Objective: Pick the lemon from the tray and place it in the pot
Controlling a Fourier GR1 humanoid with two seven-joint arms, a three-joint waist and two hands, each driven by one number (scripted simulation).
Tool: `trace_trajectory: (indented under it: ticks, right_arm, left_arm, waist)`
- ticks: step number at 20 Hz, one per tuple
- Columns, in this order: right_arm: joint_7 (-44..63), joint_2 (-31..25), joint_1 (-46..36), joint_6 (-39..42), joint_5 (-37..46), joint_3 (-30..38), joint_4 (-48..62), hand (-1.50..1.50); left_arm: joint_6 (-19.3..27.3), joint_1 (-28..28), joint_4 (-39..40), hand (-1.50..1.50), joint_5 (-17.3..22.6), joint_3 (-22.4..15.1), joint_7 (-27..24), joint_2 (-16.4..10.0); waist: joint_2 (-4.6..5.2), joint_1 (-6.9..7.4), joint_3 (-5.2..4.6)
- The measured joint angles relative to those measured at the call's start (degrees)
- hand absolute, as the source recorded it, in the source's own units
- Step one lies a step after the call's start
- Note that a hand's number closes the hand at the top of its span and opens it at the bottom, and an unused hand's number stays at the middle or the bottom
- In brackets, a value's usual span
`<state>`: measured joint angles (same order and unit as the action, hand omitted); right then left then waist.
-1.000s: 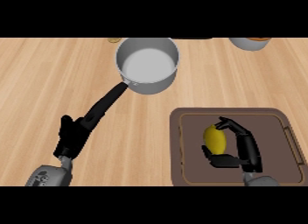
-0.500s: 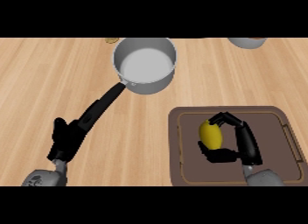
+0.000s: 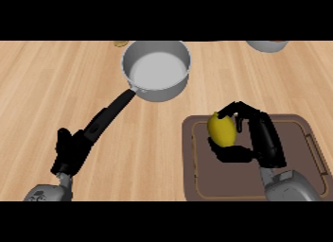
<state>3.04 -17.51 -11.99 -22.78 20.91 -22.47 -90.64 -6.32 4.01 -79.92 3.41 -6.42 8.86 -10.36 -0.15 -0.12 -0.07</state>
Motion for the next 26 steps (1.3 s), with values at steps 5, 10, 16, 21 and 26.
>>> trace_trajectory:
  ticks: [5, 10, 16, 21, 26]
  right_arm:
    - [14.42, 2.23, -10.40, 4.43, 7.00, -0.63, -1.86, 1.50]
    - [23.84, 5.92, -22.23, 10.51, 11.08, -0.43, 2.86, 1.50]
    - [29.01, 12.03, -34.73, 15.14, 15.12, -0.49, 15.44, 1.50]
    - [28.77, 15.81, -44.38, 15.85, 17.30, -0.49, 29.99, 1.50]
    - [31.60, 16.93, -51.02, 17.93, 22.61, -4.48, 41.87, 1.50]
  left_arm:
    - [-0.56, 2.05, 1.46, 0.00, -0.09, 0.58, 0.61, 0.36]
    - [-1.27, 1.58, 1.31, 0.00, -0.19, 0.87, 0.35, 0.30]
    - [-1.53, 0.49, -0.57, 0.00, -0.55, 0.23, 1.08, 0.83]
    - [-1.44, 0.67, 0.15, 0.00, -1.61, -0.30, 0.25, 1.41]
    - [-1.73, 1.41, 0.36, 0.00, -1.57, -0.01, 0.32, 1.37]
  waist:
    - [0.06, 0.21, 0.00]
    - [0.13, 0.68, 0.01]
    - [0.26, 1.25, 0.02]
    - [0.49, 1.87, 0.01]
    - [0.71, 2.61, -0.03]
